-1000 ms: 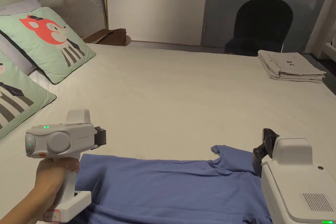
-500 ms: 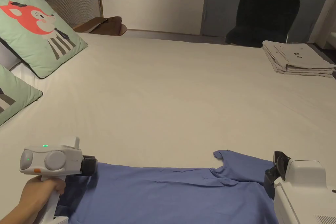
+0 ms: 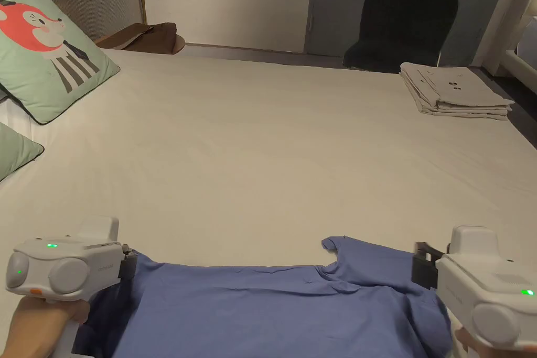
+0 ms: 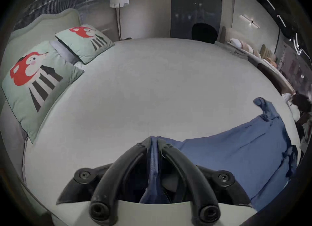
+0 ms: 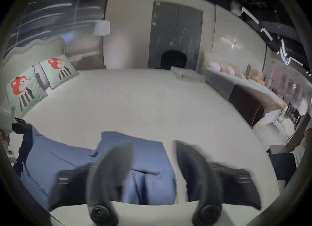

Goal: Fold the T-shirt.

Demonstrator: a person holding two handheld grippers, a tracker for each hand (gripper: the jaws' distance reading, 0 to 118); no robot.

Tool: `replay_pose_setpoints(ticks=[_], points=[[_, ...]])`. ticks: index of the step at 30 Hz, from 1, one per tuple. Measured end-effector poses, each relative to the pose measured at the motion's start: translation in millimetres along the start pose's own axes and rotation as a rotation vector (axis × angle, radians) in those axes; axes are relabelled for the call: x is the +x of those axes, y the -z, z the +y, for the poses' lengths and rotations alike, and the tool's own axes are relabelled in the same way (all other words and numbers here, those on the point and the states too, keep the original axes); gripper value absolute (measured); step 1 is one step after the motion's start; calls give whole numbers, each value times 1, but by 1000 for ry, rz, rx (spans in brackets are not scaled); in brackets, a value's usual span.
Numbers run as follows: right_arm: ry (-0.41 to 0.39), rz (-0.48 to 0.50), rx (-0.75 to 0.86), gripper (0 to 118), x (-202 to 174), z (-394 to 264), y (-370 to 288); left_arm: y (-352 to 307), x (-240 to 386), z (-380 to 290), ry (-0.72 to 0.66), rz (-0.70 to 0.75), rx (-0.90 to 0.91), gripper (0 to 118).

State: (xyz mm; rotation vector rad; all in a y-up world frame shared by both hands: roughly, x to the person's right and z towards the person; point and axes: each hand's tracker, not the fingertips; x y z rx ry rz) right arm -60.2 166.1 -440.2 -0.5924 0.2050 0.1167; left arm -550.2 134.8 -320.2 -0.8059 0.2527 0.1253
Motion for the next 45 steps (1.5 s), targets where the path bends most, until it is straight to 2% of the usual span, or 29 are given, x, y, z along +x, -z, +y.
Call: replay_pose_setpoints(ticks=[1,2,3,5,8,10,11,12,13,14,15,16,19,28,39,45], points=[[13,10,-41,106,3,1,15,-6,0,1,0,-16,12,2],[10,16,-88,110,7,2,30,-12,-1,1,-1,-23,24,2],[31,25,-116,109,8,1,41,-14,-1,2,-3,-26,30,2],[26,43,-202,109,8,0,65,-21,-3,3,-3,-44,40,2],[82,58,-301,109,8,-8,94,-27,-3,5,-2,-57,46,2],[71,46,-323,104,6,-11,106,-31,-5,4,-5,-60,48,2],[63,42,-321,94,3,-12,109,-30,-5,4,-6,-62,46,2],[50,35,-328,68,1,-12,110,-31,-6,3,-6,-62,46,2],[43,31,-329,47,-1,-13,110,-32,-6,2,-5,-59,43,2],[40,70,-319,36,-2,-14,107,-33,-8,1,-2,-57,42,2],[43,98,-310,19,-3,-12,103,-34,-6,0,-1,-54,43,2],[47,84,-307,3,-4,-11,97,-36,-7,-2,-4,-52,43,2],[-4,70,-213,3,-7,-3,69,-41,-9,-6,-17,-47,49,2],[31,146,-6,3,9,7,-72,-85,-19,-26,-69,-22,84,2],[86,255,39,3,27,-73,-187,-144,-42,-99,-126,-29,61,2],[106,212,6,3,26,-130,-206,-156,-42,-149,-139,-32,17,2]])
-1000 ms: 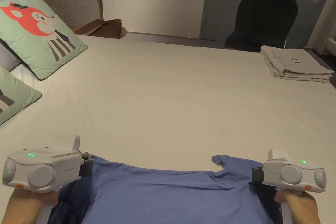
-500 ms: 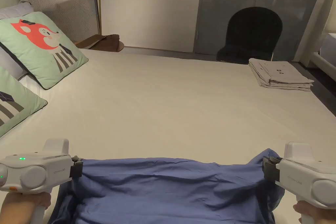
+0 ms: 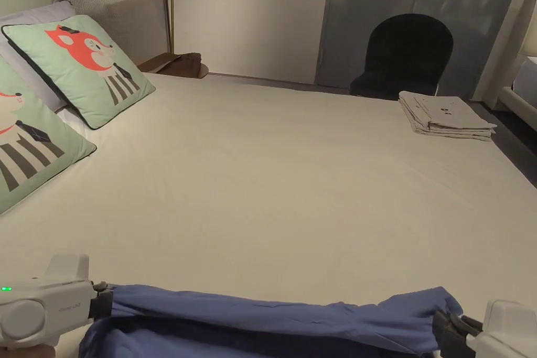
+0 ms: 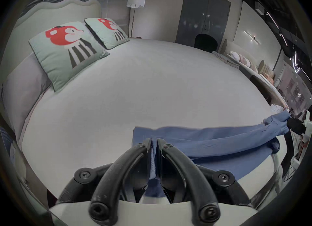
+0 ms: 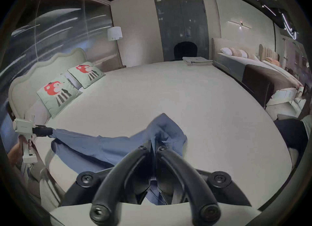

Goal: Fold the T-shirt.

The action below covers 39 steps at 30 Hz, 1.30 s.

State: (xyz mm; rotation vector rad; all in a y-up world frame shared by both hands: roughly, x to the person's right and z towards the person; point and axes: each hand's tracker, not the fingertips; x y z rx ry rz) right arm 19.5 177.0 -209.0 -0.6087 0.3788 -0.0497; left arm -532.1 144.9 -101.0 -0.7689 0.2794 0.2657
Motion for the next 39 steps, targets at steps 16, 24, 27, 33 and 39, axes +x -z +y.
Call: replay_pose_setpoints(ticks=[16,24,27,33,39], points=[[-5,-197,-152,3,0,-68,27,9,8,-45,-7,85,-97,3],[1,-162,51,86,-28,-26,-7,-22,25,-9,-103,-28,4,104],[-22,-176,206,111,-51,1,-21,-44,47,14,-43,-59,156,109],[-94,-139,384,111,-87,49,-39,-89,92,48,49,-68,474,109],[-181,-205,557,111,-114,74,-55,-114,120,63,61,-72,683,106]])
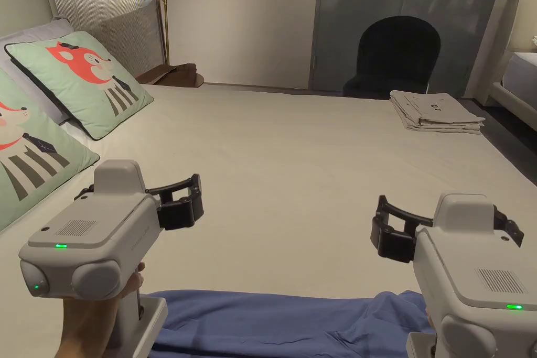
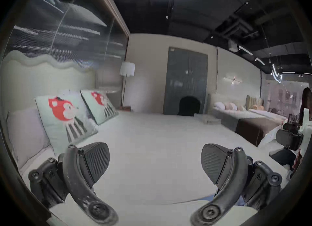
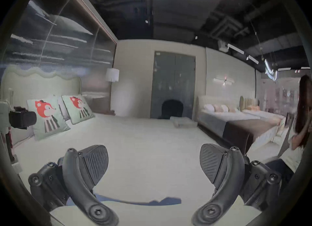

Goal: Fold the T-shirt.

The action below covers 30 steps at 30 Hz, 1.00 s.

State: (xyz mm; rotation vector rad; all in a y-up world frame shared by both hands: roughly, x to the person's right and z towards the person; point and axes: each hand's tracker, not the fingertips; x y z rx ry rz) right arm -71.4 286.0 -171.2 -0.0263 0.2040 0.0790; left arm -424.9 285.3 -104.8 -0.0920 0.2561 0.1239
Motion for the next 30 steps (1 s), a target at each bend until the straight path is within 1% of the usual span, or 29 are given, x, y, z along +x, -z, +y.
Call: replay_pose_setpoints(ticks=[1,2,4,5,6,7,12,17,19,21,23,26,27,28,29,30], points=[[-12,-12,29,109,-2,3,-2,-2,2,2,-8,3,33,104],[-22,-19,55,104,-4,5,-2,-3,5,3,-4,1,61,95],[-33,-21,89,70,-6,7,-5,-12,13,4,20,7,117,51],[-39,-29,95,48,-7,7,-6,-13,15,4,32,14,122,25],[-42,-39,97,17,-8,8,-5,-14,17,3,46,16,123,0],[-47,-40,99,0,-7,7,-5,-8,11,1,49,11,117,0],[-33,-36,99,0,-5,5,-1,-2,2,-8,46,-9,106,0],[-38,-41,104,0,-5,5,1,-2,-2,-8,59,-11,85,0],[-42,-41,101,0,-7,4,3,7,-13,-10,48,-26,50,0],[-41,-39,95,0,-8,4,6,13,-28,-12,-20,-61,-15,0],[-40,-34,91,0,-10,3,9,20,-47,-14,-126,-112,-123,0],[-52,-25,79,0,-16,1,14,34,-92,-28,-375,-223,-296,0],[-53,-18,74,0,-17,1,15,37,-106,-34,-439,-243,-337,0],[-56,-13,69,0,-20,1,17,42,-123,-42,-489,-286,-400,0],[-59,-12,66,0,-22,0,19,41,-132,-47,-515,-283,-417,0],[-64,-10,65,0,-25,-1,20,43,-144,-55,-528,-309,-478,0]])
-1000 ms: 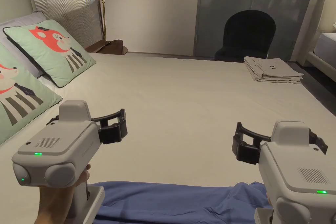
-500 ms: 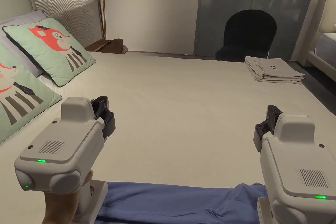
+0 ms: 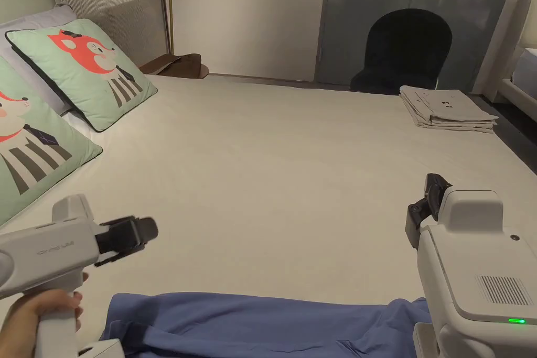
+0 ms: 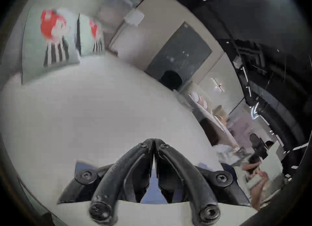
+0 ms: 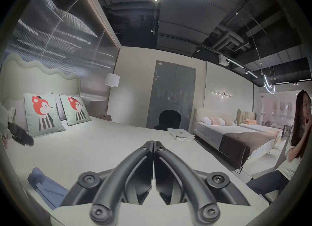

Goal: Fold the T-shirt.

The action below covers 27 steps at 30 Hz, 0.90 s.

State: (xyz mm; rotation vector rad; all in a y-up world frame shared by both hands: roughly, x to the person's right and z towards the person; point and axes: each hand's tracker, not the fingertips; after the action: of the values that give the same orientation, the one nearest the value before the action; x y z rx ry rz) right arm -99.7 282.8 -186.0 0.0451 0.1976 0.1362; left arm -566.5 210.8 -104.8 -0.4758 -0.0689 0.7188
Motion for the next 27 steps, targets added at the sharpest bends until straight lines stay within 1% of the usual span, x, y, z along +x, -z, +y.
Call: replay_pose_setpoints(ticks=[2,3,7,10,11,12,13,14,15,17,18,19,25,26,27], points=[[-5,4,-6,0,-5,-1,3,-3,-25,-4,-45,39,-54,0],[-6,9,-9,0,-7,-2,4,-5,-35,-8,-70,34,-96,0],[-19,19,-29,0,-16,-8,11,-15,-80,-20,-164,53,-131,0],[-19,25,-46,0,-22,-12,14,-16,-108,-29,-233,7,-220,0],[-20,27,-51,0,-23,-14,15,-18,-111,-34,-242,29,-223,0],[-21,27,-56,0,-25,-15,16,-18,-113,-38,-231,64,-210,4],[-22,28,-59,0,-27,-17,17,-17,-116,-41,-213,80,-212,4],[-23,28,-64,0,-28,-18,18,-17,-121,-43,-221,78,-212,7],[-22,31,-70,0,-29,-19,19,-16,-127,-44,-241,77,-218,17],[-22,35,-79,0,-31,-21,21,-13,-132,-49,-315,63,-231,64],[-24,36,-81,0,-32,-22,22,-11,-133,-51,-314,62,-238,88],[-28,37,-81,0,-33,-22,22,-10,-136,-53,-311,65,-231,96],[-35,35,-91,0,-32,-24,25,6,-140,-55,-308,61,-235,96],[-36,33,-91,0,-31,-24,25,9,-137,-56,-304,52,-233,95],[-36,31,-93,0,-30,-24,25,13,-135,-56,-297,52,-235,92]])
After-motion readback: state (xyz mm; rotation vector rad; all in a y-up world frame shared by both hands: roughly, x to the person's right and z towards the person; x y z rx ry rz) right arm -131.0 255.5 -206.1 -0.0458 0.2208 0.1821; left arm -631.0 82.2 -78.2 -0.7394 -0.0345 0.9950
